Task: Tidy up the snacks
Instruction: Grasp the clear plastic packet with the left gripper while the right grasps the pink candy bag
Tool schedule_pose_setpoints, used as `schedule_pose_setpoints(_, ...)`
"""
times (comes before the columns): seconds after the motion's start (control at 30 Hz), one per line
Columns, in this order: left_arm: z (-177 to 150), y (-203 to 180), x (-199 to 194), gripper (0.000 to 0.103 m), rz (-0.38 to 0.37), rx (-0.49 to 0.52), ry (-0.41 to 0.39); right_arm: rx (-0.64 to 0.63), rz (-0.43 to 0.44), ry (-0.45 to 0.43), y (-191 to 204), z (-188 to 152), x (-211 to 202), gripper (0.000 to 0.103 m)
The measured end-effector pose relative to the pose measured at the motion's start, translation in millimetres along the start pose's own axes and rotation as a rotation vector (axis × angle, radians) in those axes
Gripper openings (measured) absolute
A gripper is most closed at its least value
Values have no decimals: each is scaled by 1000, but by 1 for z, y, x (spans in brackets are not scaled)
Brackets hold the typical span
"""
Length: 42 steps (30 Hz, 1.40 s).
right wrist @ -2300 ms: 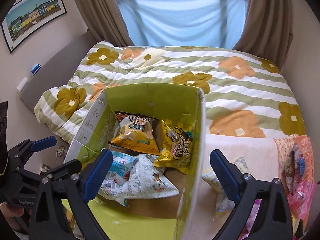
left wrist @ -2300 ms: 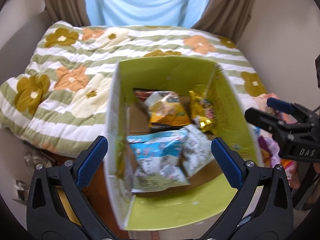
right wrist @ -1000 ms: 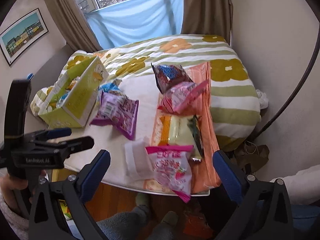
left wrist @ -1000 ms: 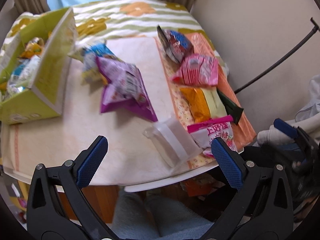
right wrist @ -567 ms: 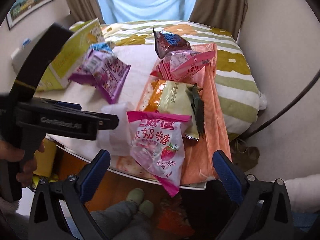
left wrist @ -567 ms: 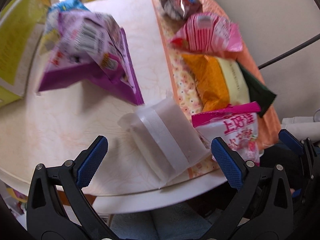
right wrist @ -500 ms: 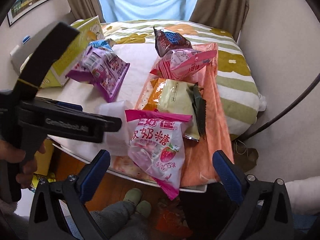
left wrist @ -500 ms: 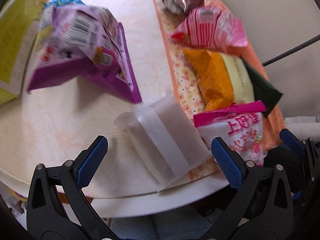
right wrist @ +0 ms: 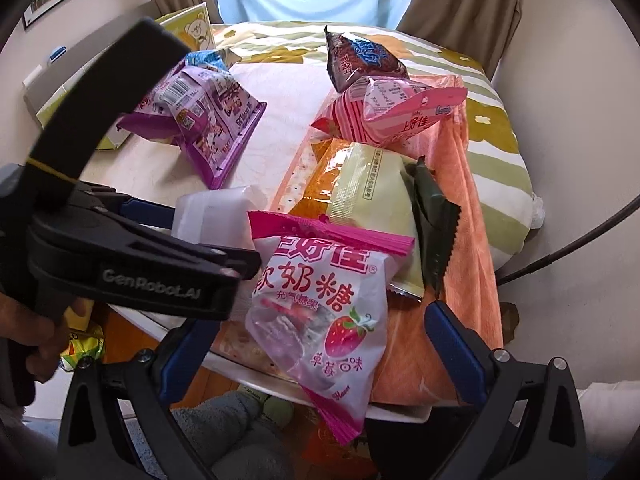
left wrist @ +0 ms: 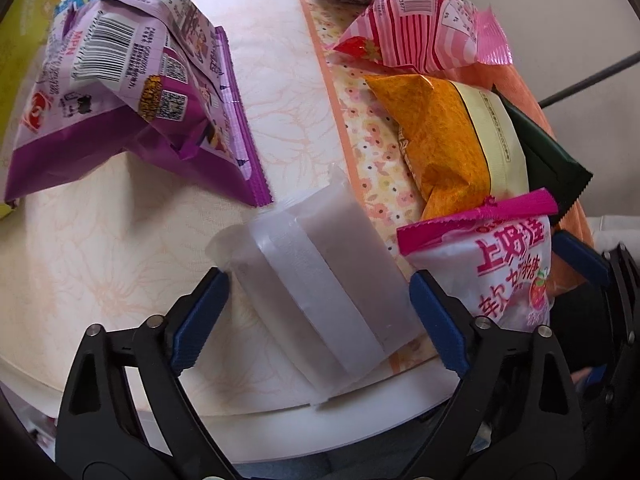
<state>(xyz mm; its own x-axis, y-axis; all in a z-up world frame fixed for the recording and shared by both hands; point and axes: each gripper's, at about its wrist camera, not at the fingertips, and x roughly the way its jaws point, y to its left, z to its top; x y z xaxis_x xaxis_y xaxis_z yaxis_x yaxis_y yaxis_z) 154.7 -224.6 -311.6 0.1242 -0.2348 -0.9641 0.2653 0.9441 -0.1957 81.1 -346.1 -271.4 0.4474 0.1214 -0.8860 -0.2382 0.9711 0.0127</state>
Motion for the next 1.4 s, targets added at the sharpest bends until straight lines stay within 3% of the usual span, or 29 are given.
schedule_pose_setpoints(0.3, -1, 15, -9, 89, 46, 5, 27, -5, 0, 20, -2, 5, 10, 101)
schedule_pose_setpoints(0.4, 6, 13, 1, 88, 45, 3, 29, -13, -15, 28, 0, 7, 15, 95)
schedule_pose_setpoints(0.47, 9, 8, 4, 82, 66, 26, 15, -32, -25, 32, 2, 7, 18, 90)
schedule_pose_setpoints(0.53, 8, 2, 4, 67, 87, 59, -4, -53, -45, 36, 5, 6, 20, 88)
schedule_pose_setpoints(0.97, -5, 16, -8, 63, 61, 79, -9, -99, -115, 51, 18, 0, 25, 80)
schedule_pose_setpoints(1.13, -15, 29, -18, 62, 59, 66, -27, -114, -154, 49, 23, 0, 25, 61)
schedule_pose_setpoints(1.4, -24, 35, -46, 62, 47, 57, -72, -42, -127, 28, 14, 3, 10, 51)
